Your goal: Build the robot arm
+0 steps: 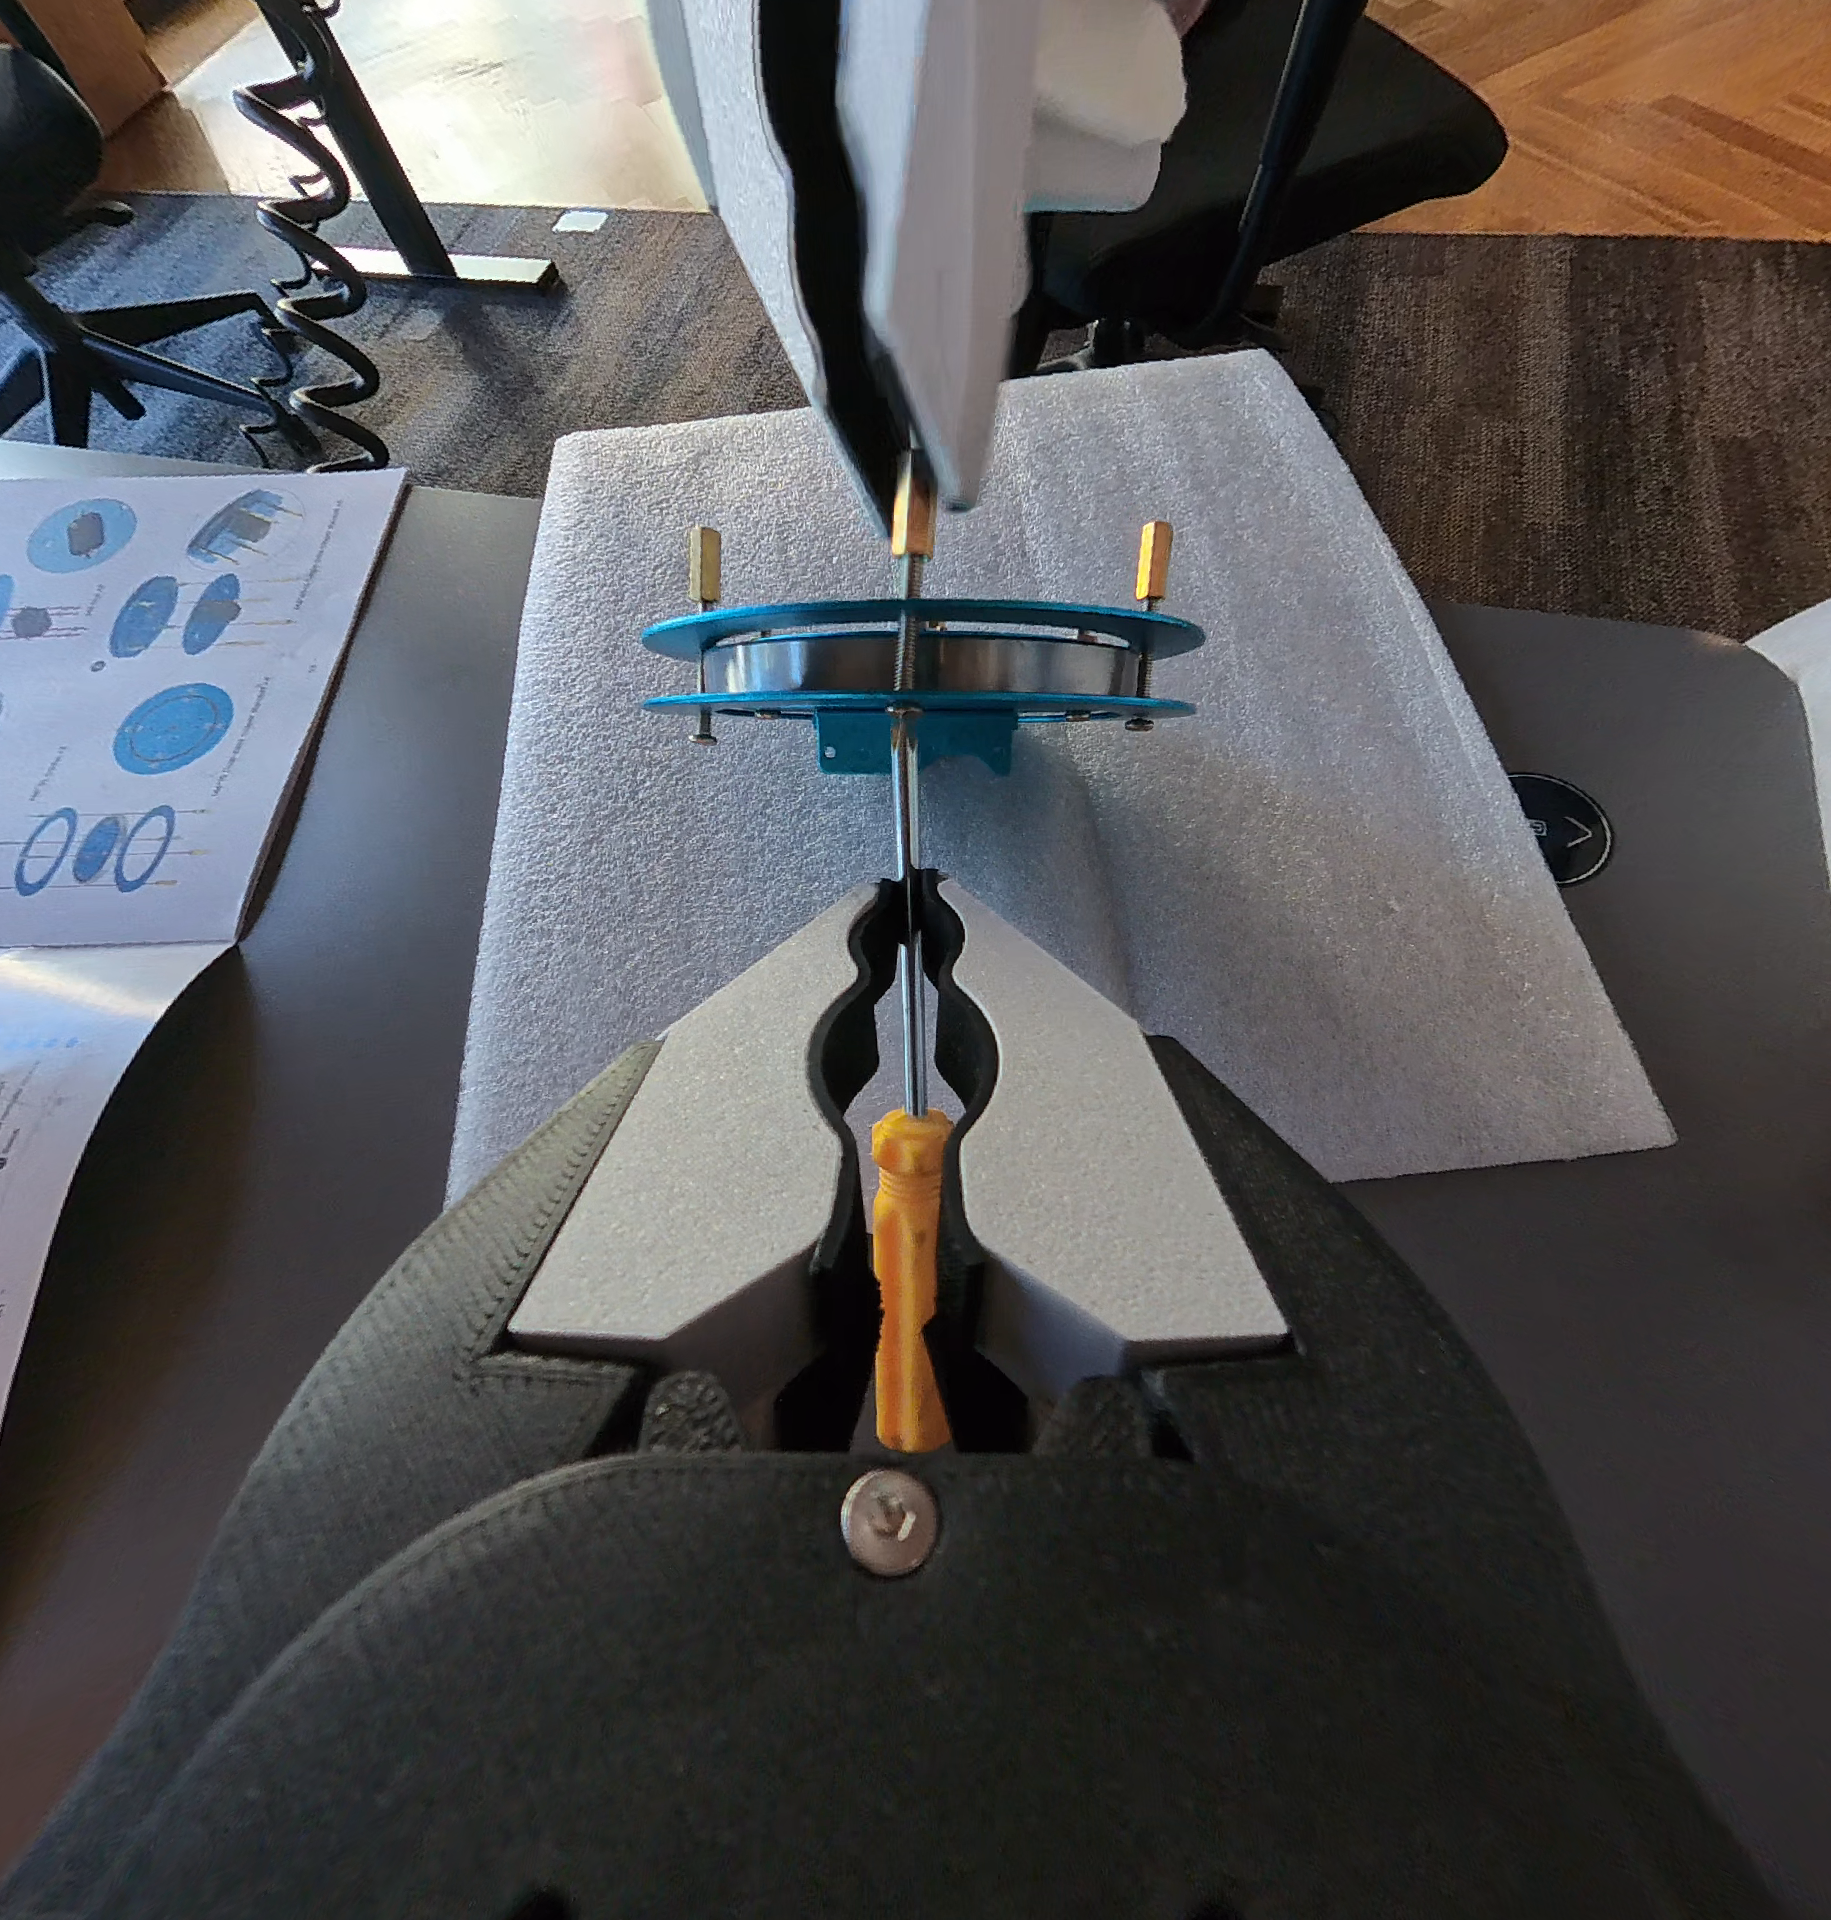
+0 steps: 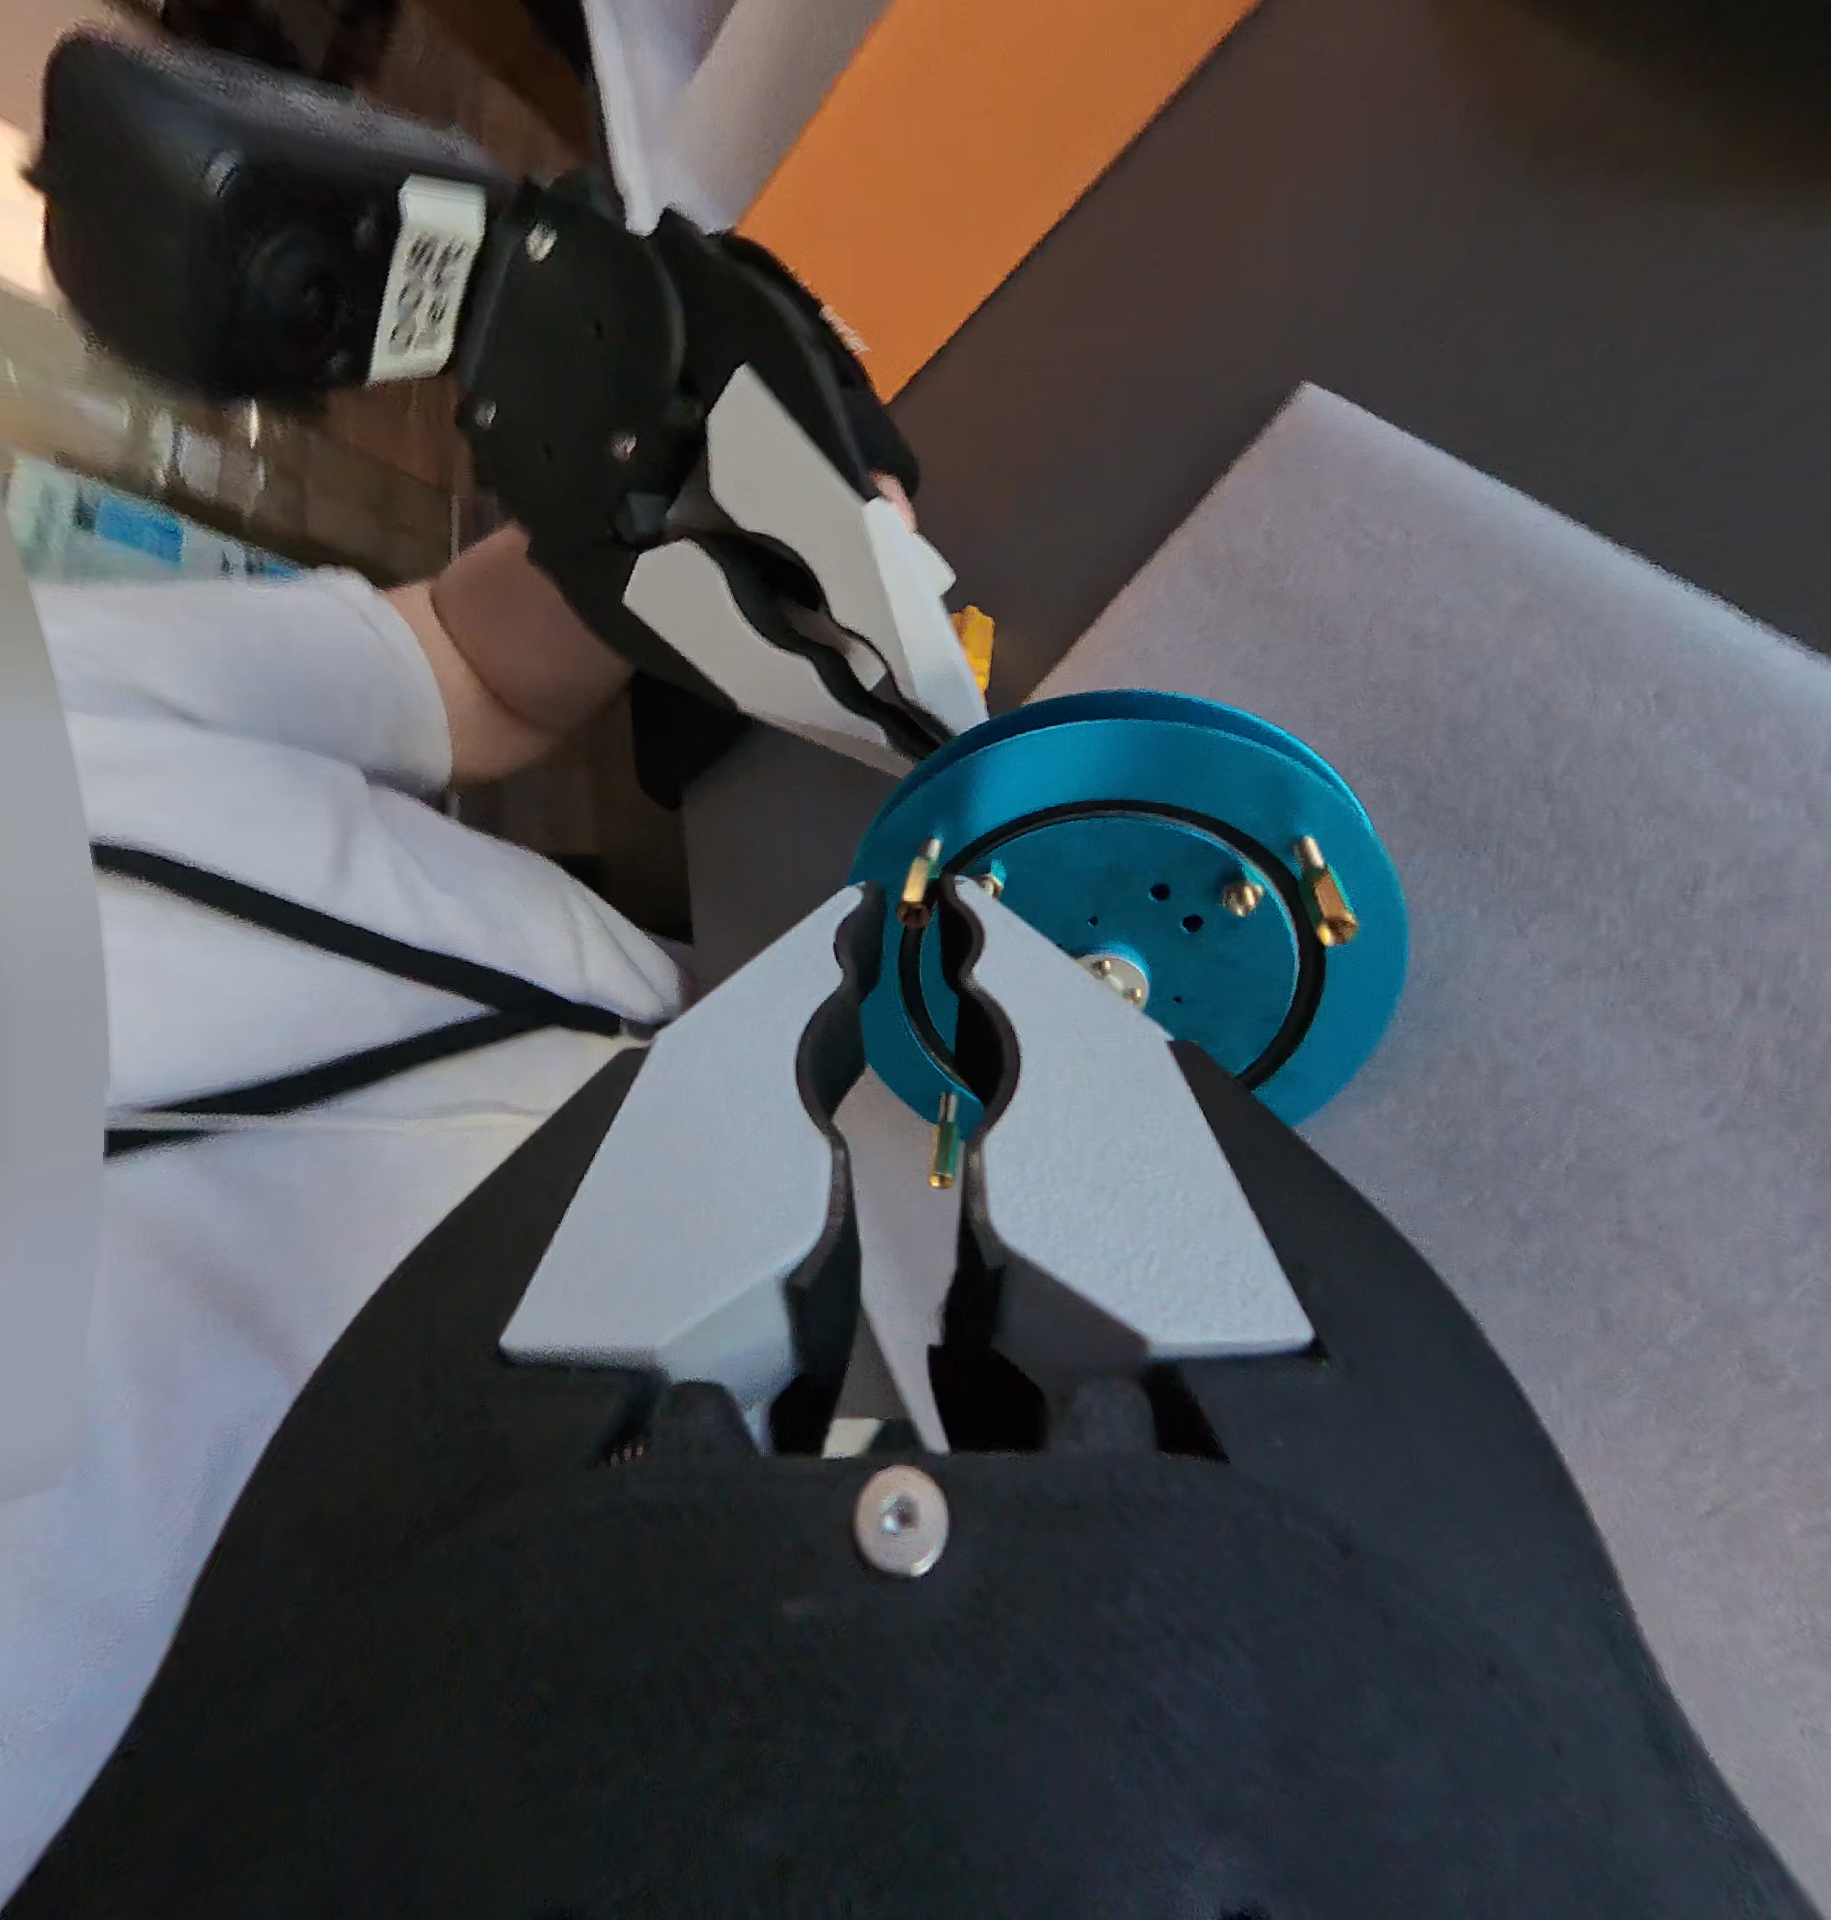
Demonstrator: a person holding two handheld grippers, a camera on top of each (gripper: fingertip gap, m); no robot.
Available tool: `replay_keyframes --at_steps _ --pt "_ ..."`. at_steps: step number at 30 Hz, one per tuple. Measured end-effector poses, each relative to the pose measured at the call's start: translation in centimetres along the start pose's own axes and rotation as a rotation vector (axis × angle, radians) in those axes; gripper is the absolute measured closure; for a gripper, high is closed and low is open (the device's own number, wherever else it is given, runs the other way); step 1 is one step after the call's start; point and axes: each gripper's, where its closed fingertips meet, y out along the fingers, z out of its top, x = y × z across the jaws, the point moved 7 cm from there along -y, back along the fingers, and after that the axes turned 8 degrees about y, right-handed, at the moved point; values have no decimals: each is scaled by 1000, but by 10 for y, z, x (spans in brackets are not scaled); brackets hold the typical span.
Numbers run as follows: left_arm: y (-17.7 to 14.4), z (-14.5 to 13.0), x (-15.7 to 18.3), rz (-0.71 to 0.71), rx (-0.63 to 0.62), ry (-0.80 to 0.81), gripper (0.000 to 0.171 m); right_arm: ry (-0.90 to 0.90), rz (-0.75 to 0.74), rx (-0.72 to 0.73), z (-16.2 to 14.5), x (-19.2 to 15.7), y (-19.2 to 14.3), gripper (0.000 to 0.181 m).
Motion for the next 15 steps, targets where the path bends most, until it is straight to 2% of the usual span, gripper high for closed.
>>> replay_keyframes --at_steps 2,3,5,7,9,12,15 --pt "0 0 -1 2 -1 0 169 -223 -36 -2 -2 -2 -1 160" --pt "0 0 -1 2 0 -3 169 -386 -79 -10 -5 -4 -1 161" --pt "0 -1 -1 0 0 -5 169 -709 -248 15 -9 -6 -3 162" --pt "0 -1 -1 1 0 -3 169 -936 -416 53 -10 -7 -3 165" --pt "0 0 -1 4 0 0 169 -1024 -458 38 -12 -11 1 166" --pt "1 0 -1 1 2 3 169 -1072 -443 35 -14 -17 6 174" --pt "1 0 -1 13 -5 12 170 -1016 -452 18 -12 -17 6 175"
